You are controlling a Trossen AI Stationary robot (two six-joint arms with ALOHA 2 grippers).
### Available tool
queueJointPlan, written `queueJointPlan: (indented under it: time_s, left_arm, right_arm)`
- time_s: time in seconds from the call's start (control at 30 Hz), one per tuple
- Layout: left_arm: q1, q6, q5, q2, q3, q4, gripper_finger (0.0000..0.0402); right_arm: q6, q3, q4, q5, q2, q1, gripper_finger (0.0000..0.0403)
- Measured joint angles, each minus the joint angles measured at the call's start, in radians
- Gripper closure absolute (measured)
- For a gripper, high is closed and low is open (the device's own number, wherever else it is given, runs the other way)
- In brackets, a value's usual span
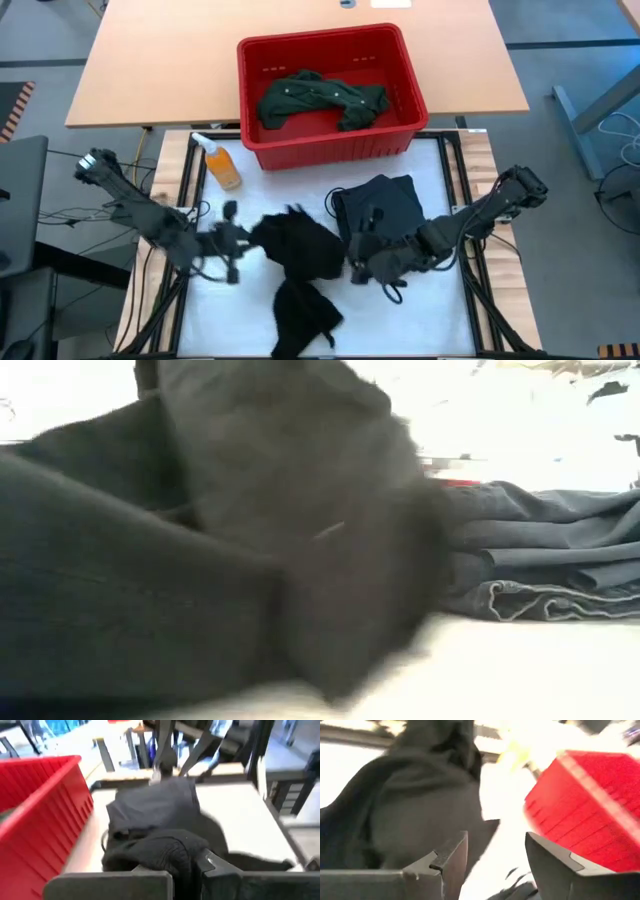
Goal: Fold Laundry from Bin
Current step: Fold the black shirt
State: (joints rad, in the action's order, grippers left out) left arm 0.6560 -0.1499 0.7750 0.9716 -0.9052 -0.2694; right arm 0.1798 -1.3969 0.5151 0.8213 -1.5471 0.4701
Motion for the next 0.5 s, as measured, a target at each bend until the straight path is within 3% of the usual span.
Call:
queueJointPlan:
  time_s: [0.13,0.3,0.37,0.43,0.5]
  left_arm:
    - [0.000,0.013,-0.016,-0.100,-0.005,0.009,0.0401]
    - [0.007,-0.003,-0.065,-0.098,0.011,-0.003,0.0401]
    - [0.011,-0.034,-0.067,-0.072,0.017,-0.034,0.0401]
    - [0.012,-0.075,-0.109,-0.044,0.017,-0.068,0.0401]
    - [0.019,-0.129,-0.223,-0.016,0.017,-0.112,0.0401]
  right_arm:
    - [-0.079,-0.003,-0.144,-0.004,-0.005,-0.048,0.0175]
    - [-0.033,0.025,-0.353,-0.230,-0.099,-0.089,0.0175]
    - [-0.076,0.033,-0.433,-0.265,-0.177,-0.094,0.0175]
    - [-0.138,0.034,-0.515,-0.269,-0.245,-0.094,0.0175]
    - [-0.195,0.033,-0.614,-0.270,-0.291,-0.094,0.0175]
